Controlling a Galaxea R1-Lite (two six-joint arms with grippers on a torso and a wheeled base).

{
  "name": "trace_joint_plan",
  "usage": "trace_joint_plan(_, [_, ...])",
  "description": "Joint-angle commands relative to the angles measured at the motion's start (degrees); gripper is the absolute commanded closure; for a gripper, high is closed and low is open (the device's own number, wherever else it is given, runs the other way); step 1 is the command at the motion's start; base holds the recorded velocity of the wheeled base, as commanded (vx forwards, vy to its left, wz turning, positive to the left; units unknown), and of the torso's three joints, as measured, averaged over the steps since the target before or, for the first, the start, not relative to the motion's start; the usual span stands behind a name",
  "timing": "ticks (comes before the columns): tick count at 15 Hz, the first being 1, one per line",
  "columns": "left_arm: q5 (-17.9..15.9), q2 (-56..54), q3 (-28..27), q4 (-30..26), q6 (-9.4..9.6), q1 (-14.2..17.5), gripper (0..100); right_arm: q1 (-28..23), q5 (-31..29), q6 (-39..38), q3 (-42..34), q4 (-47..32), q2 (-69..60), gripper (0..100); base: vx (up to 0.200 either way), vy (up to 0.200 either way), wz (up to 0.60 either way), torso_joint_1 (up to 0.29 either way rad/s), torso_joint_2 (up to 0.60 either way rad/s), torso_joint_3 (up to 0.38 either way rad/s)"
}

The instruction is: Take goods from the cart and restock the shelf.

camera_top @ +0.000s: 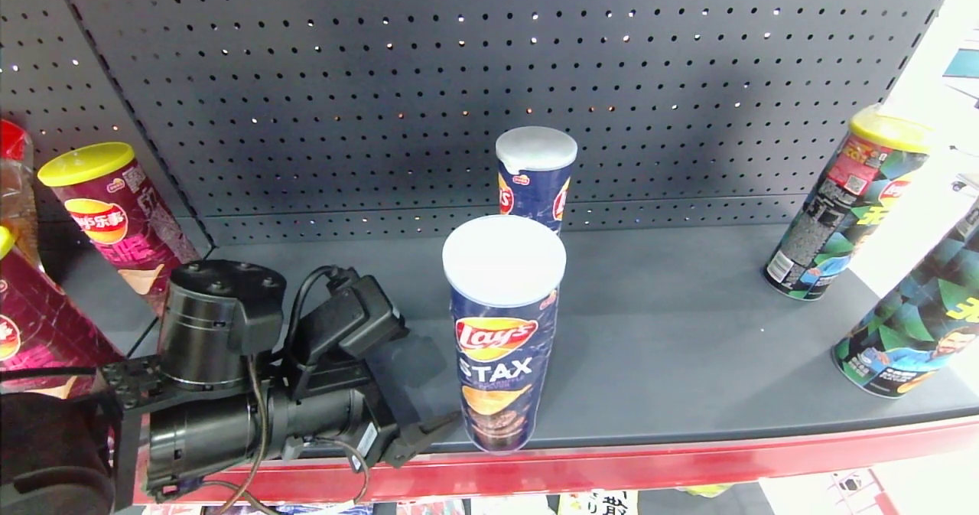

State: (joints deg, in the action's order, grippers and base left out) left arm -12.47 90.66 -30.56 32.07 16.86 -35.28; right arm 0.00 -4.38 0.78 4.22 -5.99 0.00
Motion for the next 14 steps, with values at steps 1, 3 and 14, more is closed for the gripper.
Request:
trace_joint_plan(1, [0.0, 1.3, -1.0, 0.1, 0.02, -0.1, 0, 0.0, 0.1, 0.0, 0.0, 0.0, 0.1, 0, 0.000, 0.000, 0.00, 0.000, 0.00, 0.000])
trace_joint_plan(3, [0.0, 1.6, -1.4, 0.0, 0.02, -0.2, 0, 0.0, 0.0, 0.0, 0.0, 0.0, 0.1, 0, 0.000, 0.000, 0.00, 0.000, 0.00, 0.000])
trace_joint_plan(14, [0.1, 3.1, -2.6, 0.1, -0.07, -0.9, 0, 0.0, 0.1, 0.1, 0.0, 0.0, 0.1, 0, 0.000, 0.000, 0.00, 0.000, 0.00, 0.000])
